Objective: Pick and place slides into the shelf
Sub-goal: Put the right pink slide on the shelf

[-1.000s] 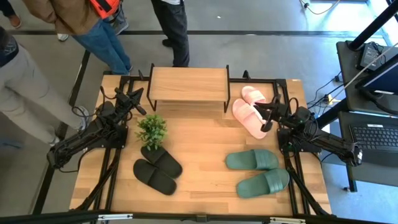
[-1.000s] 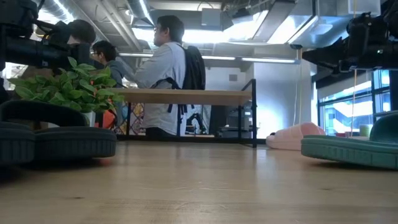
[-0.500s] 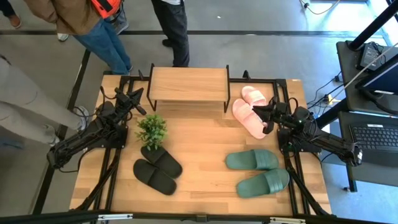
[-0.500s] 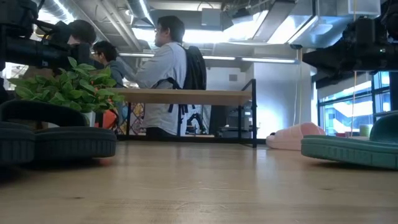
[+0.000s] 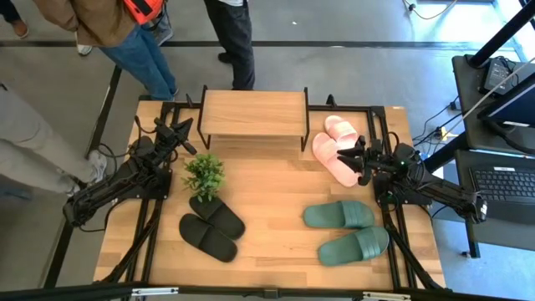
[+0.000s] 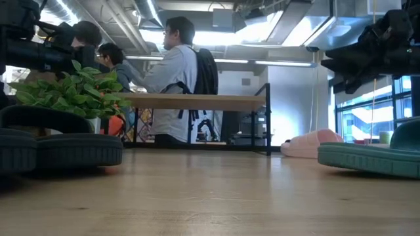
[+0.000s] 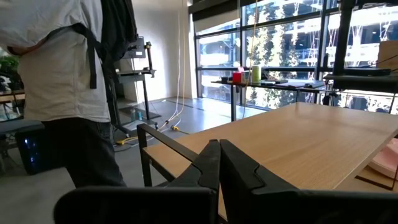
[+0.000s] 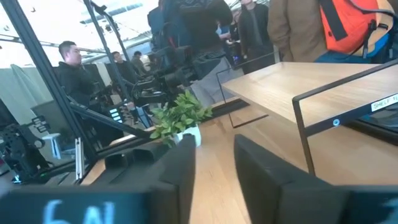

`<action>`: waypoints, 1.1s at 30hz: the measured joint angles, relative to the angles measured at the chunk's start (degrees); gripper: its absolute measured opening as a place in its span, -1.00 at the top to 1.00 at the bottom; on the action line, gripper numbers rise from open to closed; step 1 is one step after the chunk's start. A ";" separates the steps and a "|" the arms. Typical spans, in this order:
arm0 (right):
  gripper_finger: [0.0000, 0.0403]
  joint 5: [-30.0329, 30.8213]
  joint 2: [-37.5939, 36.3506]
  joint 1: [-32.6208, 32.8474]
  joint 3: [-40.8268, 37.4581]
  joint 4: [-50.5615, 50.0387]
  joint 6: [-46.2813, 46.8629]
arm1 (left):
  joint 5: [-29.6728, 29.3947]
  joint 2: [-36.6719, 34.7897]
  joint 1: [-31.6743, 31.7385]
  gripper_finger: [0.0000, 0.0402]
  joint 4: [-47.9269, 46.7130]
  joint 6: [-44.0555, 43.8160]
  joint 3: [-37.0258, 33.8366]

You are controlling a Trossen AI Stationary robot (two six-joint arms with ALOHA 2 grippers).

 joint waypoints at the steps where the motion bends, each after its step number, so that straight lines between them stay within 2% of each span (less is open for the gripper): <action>1: 0.31 0.00 0.00 0.00 0.00 0.00 -0.04 | 0.00 0.00 0.00 1.00 0.00 0.00 0.00; 8: 0.10 -0.03 0.00 0.00 0.00 0.02 -0.29 | 0.01 0.00 0.00 1.00 0.00 -0.02 0.00; 20: 0.09 -0.43 1.45 1.06 0.52 -4.84 -8.79 | 0.00 -0.02 -0.04 1.00 -0.02 0.00 0.00; 27: 0.09 2.12 6.43 1.86 0.72 -5.57 -13.35 | 0.00 -0.02 -0.04 1.00 0.00 0.00 0.02; 33: 0.09 9.19 10.88 1.86 1.93 -8.19 -17.76 | 0.00 -0.02 -0.04 1.00 -0.01 0.00 0.00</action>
